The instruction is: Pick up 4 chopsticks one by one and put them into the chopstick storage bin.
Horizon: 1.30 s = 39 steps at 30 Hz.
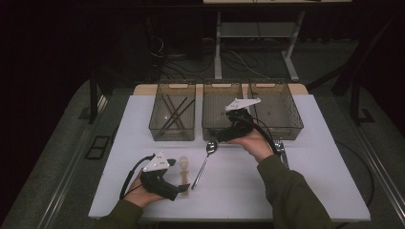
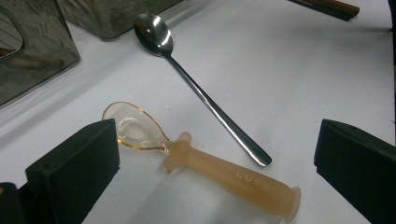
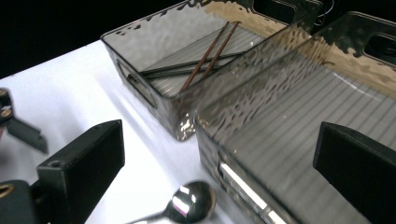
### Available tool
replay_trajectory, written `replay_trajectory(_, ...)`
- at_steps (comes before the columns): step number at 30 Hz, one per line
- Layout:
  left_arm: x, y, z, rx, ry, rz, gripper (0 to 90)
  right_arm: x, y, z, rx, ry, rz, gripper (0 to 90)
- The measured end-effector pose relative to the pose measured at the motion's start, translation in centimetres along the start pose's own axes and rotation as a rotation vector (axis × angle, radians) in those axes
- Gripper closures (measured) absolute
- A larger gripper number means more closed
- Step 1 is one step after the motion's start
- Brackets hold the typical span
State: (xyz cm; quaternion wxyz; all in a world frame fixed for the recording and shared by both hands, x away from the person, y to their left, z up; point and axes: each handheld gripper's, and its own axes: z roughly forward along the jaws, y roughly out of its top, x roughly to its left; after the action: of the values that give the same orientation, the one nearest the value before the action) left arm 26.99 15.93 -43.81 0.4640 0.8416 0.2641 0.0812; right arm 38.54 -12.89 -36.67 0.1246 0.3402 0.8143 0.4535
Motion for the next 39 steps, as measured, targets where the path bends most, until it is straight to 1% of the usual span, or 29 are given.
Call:
replay_trajectory(1, 0.0, 0.0, 0.0, -0.003, 0.0, -0.004, 0.0, 0.0, -0.3, -0.3, -0.002, 0.006, 0.003, 1.8)
replay_trajectory(2, 0.1, 0.0, 0.0, 0.005, 0.0, 0.004, 0.0, -0.1, -0.5, -0.7, -0.005, 0.005, -0.002, 1.9)
replay_trajectory(4, 0.1, 0.0, -0.1, 0.005, 0.001, 0.003, 0.0, -0.1, -1.0, -1.3, -0.007, 0.01, -0.01, 1.9)
replay_trajectory(7, 0.1, 0.0, 0.0, -0.001, 0.001, -0.003, 0.0, -0.1, -1.9, -2.3, -0.014, 0.017, -0.002, 1.8)
replay_trajectory(10, 0.1, 0.0, -0.1, -0.001, 0.002, -0.003, 0.0, -0.3, -3.0, -3.1, -0.013, 0.015, -0.003, 1.8)
replay_trajectory(12, 0.1, 0.0, -0.1, -0.001, 0.002, -0.004, 0.0, -0.4, -3.8, -3.7, -0.01, 0.005, -0.009, 1.8)
replay_trajectory(16, 0.1, 0.0, -0.1, 0.005, 0.002, 0.004, 0.0, -0.6, -5.6, -5.2, -0.024, 0.001, 0.0, 1.8)
replay_trajectory(17, 0.1, 0.0, -0.1, 0.006, 0.003, 0.008, 0.0, -0.7, -6.0, -5.6, -0.029, 0.003, 0.009, 1.8)
replay_trajectory(19, 0.1, 0.0, 0.0, 0.007, 0.005, 0.007, 0.0, -0.9, -6.8, -6.3, -0.029, 0.0, 0.02, 1.9)
replay_trajectory(21, 0.0, 0.0, 0.0, 0.007, 0.005, 0.005, 0.0, -1.1, -7.5, -7.0, -0.03, -0.013, 0.017, 1.9)
replay_trajectory(22, 0.0, 0.0, 0.0, 0.007, 0.005, 0.003, 0.0, -1.2, -7.9, -7.3, -0.038, -0.018, 0.024, 1.9)
replay_trajectory(25, 0.1, 0.0, 0.0, 0.004, 0.007, -0.005, 0.0, -1.5, -9.0, -8.3, -0.043, -0.017, 0.044, 1.9)
replay_trajectory(26, 0.0, 0.0, -0.1, 0.001, 0.008, -0.006, 0.0, -1.6, -9.3, -8.6, -0.049, -0.019, 0.043, 1.9)
replay_trajectory(30, 0.1, 0.0, -0.2, 0.001, 0.008, -0.001, 0.0, -1.5, -10.8, -9.9, -0.054, -0.024, 0.039, 1.9)
replay_trajectory(34, 0.0, 0.0, -0.1, 0.002, 0.007, 0.0, 0.0, -1.4, -12.5, -11.0, -0.071, -0.032, 0.037, 1.9)
replay_trajectory(39, 0.1, 0.0, -0.1, 0.005, 0.01, -0.001, 0.0, -1.7, -14.2, -12.0, -0.067, -0.038, 0.064, 1.9)
